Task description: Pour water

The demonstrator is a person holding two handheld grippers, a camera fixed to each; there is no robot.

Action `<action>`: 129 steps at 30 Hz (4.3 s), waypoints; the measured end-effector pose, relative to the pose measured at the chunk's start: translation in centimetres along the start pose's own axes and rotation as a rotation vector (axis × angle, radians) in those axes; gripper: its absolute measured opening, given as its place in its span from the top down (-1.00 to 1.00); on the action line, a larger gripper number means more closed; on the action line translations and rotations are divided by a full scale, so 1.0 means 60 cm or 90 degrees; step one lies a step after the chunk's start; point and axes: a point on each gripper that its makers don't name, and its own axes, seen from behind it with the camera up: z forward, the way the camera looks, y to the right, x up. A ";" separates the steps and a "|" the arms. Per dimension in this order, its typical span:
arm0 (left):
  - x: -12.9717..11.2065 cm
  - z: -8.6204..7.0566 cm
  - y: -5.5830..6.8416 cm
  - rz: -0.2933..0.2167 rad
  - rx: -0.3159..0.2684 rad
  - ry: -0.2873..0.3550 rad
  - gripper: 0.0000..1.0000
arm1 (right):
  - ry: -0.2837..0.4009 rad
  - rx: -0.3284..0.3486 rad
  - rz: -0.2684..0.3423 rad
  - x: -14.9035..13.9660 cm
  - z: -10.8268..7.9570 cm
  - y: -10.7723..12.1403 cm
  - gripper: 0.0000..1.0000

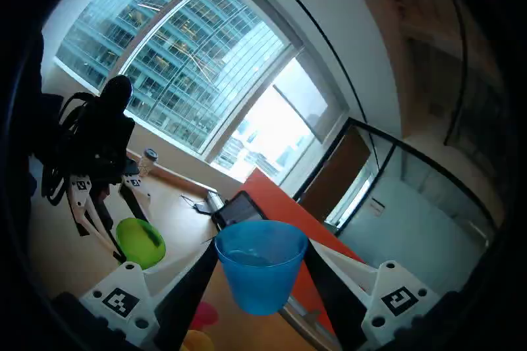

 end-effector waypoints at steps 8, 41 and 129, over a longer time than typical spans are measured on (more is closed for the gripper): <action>-0.006 0.000 0.010 -0.005 -0.003 -0.002 -0.76 | 0.006 0.000 -0.078 0.022 0.014 0.007 -0.84; 0.005 0.008 0.021 -0.013 -0.013 0.008 -0.75 | 0.018 -0.015 -0.312 0.087 0.053 0.023 -0.84; 0.003 0.017 0.014 -0.010 -0.012 0.006 -0.74 | 0.027 -0.024 -0.613 0.138 0.086 0.012 -0.84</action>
